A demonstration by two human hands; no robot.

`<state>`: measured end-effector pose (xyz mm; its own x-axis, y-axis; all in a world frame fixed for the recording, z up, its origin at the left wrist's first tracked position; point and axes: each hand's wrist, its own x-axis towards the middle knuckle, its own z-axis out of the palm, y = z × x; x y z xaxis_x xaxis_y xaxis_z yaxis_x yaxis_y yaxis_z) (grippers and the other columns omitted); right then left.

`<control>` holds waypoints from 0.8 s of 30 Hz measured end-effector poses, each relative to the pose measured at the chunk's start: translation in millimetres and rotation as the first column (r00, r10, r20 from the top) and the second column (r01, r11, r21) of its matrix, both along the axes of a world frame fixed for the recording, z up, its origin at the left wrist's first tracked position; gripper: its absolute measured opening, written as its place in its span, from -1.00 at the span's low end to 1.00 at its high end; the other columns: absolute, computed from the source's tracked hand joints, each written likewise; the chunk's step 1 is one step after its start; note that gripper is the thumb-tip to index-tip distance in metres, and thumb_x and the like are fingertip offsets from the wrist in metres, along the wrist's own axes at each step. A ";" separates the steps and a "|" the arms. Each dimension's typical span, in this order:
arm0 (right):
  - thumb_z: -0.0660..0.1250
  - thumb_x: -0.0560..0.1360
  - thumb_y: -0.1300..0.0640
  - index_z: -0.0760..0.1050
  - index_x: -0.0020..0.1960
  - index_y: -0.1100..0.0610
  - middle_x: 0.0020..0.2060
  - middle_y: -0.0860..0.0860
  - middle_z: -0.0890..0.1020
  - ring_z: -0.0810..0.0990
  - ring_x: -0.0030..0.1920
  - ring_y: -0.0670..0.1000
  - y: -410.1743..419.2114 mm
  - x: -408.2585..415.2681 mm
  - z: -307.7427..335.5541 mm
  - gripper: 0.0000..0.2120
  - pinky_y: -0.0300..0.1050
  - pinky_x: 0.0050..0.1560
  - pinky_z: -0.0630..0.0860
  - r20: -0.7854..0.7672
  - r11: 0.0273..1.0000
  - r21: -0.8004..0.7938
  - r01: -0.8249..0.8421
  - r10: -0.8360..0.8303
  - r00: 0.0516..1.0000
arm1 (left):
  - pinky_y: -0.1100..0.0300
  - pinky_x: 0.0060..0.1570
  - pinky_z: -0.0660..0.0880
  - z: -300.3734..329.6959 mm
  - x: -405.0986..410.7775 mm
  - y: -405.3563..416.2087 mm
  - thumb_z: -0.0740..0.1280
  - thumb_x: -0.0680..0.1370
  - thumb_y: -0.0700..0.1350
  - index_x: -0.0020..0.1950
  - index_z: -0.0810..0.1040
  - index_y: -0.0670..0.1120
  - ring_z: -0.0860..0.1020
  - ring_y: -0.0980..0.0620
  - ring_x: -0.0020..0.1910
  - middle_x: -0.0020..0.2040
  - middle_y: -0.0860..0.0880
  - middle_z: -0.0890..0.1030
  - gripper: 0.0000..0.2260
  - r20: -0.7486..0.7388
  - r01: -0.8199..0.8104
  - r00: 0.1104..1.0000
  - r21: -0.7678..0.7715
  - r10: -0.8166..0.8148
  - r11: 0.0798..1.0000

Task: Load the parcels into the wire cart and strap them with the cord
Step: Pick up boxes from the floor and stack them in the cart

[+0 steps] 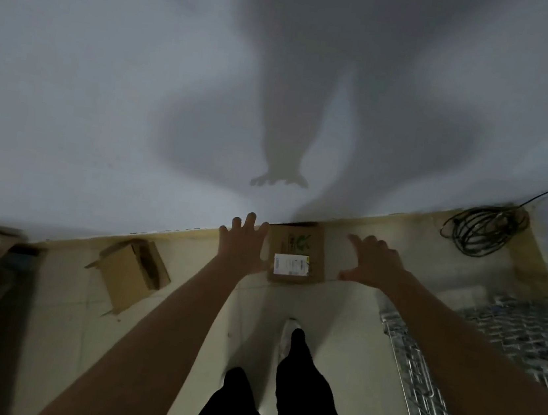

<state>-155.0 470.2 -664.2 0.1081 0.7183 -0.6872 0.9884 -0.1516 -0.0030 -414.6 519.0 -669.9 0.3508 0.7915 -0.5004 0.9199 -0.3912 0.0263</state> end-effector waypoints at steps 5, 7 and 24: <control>0.38 0.36 -0.35 0.01 0.56 -0.02 0.41 0.16 0.30 0.36 0.35 0.20 -3.3 0.9 -124.9 -0.04 0.07 0.25 0.39 -0.043 0.999 0.008 0.053 -0.053 0.998 | -0.08 0.16 0.40 -126.1 6.9 12.3 0.35 0.42 0.27 0.46 0.20 0.01 0.34 -0.19 0.29 0.40 -0.11 0.22 -0.29 0.025 -0.028 0.999 -0.038 0.029 0.999; 0.38 0.36 -0.35 0.00 0.56 -0.05 0.43 0.16 0.27 0.34 0.36 0.20 -2.3 1.8 -174.5 -0.05 0.07 0.26 0.38 -0.050 0.997 0.026 0.068 -0.067 0.996 | -0.09 0.17 0.40 -175.4 11.0 17.5 0.34 0.43 0.27 0.45 0.20 0.01 0.35 -0.19 0.29 0.39 -0.11 0.23 -0.30 0.043 -0.048 0.998 -0.041 0.049 0.998; 0.63 0.14 -0.18 -0.20 0.55 -0.21 0.30 0.20 0.25 0.45 0.22 0.28 41.0 21.3 -492.7 0.28 0.07 0.23 0.47 -0.412 0.907 0.119 0.405 -0.326 0.851 | -0.01 0.19 0.45 -502.2 57.6 50.4 0.38 0.47 0.22 0.58 -0.10 0.03 0.42 -0.23 0.25 0.40 -0.28 0.19 -0.12 0.376 -0.257 0.873 -0.189 0.312 0.948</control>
<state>-133.7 511.1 -1156.8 0.1525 0.8003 -0.5798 0.7786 -0.4587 -0.4283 -357.0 569.4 -1172.1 0.3104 0.8253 -0.4718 0.8926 -0.0823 0.4433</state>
